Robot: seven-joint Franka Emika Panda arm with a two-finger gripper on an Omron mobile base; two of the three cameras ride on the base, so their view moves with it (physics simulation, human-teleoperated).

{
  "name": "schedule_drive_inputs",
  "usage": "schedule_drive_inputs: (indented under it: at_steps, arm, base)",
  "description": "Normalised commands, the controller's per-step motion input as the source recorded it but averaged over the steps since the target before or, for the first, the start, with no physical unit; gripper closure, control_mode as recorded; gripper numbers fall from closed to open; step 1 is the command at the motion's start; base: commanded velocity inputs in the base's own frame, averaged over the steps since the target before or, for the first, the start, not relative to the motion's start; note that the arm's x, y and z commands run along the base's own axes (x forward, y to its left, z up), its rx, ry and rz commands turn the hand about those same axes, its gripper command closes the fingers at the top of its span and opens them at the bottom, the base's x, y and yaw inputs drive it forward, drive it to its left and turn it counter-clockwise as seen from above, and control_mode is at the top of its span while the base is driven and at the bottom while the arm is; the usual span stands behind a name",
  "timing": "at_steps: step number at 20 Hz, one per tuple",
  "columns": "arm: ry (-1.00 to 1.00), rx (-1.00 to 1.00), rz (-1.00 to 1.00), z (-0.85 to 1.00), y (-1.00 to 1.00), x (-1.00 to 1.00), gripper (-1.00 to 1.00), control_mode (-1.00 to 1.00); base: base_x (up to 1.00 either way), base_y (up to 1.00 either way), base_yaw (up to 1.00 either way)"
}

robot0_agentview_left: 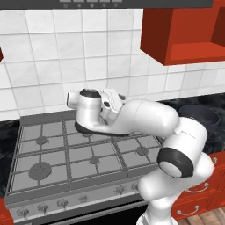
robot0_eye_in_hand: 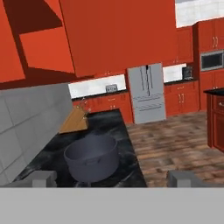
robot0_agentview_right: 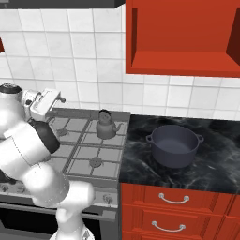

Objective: Pick the kettle from the cabinet and place it on a stove burner. Then pick the pot from the counter and place it on another stove burner. Finally, turn both burners on.

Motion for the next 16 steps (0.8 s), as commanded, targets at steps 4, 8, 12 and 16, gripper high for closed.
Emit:
schedule_drive_inputs:
  at_steps: [4,8,12,16]
  arm:
    - [-0.13,0.21,0.00,0.47,-0.18,-0.70,-1.00,-1.00]
    - [-0.10,0.20,0.00,0.34,-0.28,-0.62,-1.00,-1.00]
    - [-0.07,0.22,0.00,0.18,-0.40,-0.54,-1.00,-1.00]
    - [-0.01,0.27,0.02,0.01,-0.50,-0.34,-1.00,-1.00]
  base:
    - [0.00,0.00,0.00]
    - [0.00,0.00,0.00]
    - [0.00,0.00,0.00]
    - [0.00,0.00,0.00]
